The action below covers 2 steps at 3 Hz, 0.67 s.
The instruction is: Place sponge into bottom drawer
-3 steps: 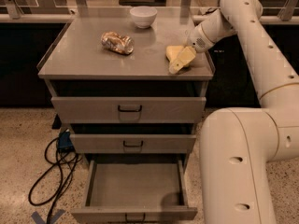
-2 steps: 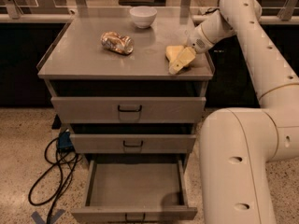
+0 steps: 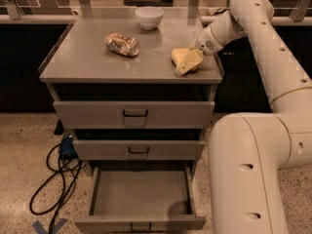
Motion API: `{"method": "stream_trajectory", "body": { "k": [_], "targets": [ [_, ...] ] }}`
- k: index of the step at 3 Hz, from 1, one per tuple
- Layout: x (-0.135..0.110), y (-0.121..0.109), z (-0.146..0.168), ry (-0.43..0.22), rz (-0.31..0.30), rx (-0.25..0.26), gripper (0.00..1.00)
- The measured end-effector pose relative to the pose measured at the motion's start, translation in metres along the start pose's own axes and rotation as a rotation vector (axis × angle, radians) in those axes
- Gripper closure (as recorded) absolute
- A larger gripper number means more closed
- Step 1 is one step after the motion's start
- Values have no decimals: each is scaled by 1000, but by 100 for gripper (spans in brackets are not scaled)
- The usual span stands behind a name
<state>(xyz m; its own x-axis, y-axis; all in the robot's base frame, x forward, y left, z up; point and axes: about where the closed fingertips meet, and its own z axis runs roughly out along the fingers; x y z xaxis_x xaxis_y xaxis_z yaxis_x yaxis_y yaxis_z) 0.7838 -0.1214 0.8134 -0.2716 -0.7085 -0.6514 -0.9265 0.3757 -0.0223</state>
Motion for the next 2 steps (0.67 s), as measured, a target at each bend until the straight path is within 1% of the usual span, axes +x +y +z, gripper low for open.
{"method": "stream_trajectory", "body": {
  "k": [2],
  "targets": [
    [0, 0, 0, 0, 0, 0, 89]
  ]
}}
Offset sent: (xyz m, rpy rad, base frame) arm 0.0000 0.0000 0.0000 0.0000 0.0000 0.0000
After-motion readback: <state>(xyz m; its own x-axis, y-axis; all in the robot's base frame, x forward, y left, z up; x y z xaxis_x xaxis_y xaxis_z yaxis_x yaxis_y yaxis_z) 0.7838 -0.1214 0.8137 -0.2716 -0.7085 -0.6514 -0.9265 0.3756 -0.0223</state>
